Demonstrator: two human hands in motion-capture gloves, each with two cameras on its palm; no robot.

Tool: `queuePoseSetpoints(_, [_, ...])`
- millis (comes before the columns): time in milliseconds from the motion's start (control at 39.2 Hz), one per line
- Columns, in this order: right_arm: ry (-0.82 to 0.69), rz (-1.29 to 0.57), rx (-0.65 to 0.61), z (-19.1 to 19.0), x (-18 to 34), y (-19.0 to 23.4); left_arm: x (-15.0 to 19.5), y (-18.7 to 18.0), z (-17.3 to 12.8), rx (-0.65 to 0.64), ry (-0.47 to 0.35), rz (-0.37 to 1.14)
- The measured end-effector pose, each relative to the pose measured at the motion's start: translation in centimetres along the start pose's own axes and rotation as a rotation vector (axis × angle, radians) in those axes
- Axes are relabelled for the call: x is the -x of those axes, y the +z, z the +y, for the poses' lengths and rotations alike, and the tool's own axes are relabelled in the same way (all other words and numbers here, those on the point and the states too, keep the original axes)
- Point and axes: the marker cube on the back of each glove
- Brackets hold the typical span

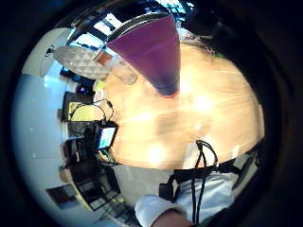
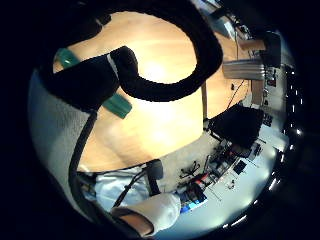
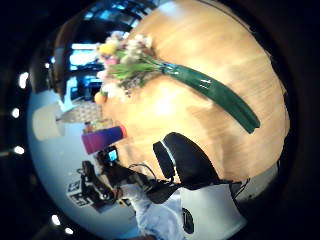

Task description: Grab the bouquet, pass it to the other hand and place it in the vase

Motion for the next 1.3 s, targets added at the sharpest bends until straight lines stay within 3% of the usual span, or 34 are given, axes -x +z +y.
queuePoseSetpoints(127, [0.142, 0.02, 0.107, -0.2, -1.3, 3.0, 0.0, 0.4, -0.1, -0.001, 0.025, 0.005])
queuePoseSetpoints(306, [0.156, 0.049, 0.068, -2.2, -2.2, 5.3, 0.0, 0.5, 0.1, 0.009, 0.031, 0.015])
queuePoseSetpoints(433, [0.13, 0.034, 0.21, -1.2, -1.8, 6.6, 0.2, 0.5, -0.1, -0.001, 0.021, 0.015])
queuePoseSetpoints(586, [0.197, 0.061, 0.288, -0.7, -1.9, 7.2, 0.1, 0.6, 0.1, 0.011, 0.024, 0.018])
queuePoseSetpoints(866, [0.184, 0.104, 0.236, -1.2, -2.1, 7.3, 0.1, 0.4, 0.0, 0.007, 0.036, 0.01])
queuePoseSetpoints(1019, [0.157, 0.103, 0.163, -1.9, -2.0, 7.3, 0.1, -0.3, 0.8, 0.025, -0.007, -0.002])
queuePoseSetpoints(1147, [0.149, 0.101, 0.127, -2.0, -1.9, 7.2, 0.0, 0.1, 0.2, 0.007, 0.021, 0.014])
queuePoseSetpoints(1300, [0.133, 0.153, 0.154, -1.3, -1.0, 6.9, 0.1, 0.0, 0.0, 0.002, 0.022, 0.015])
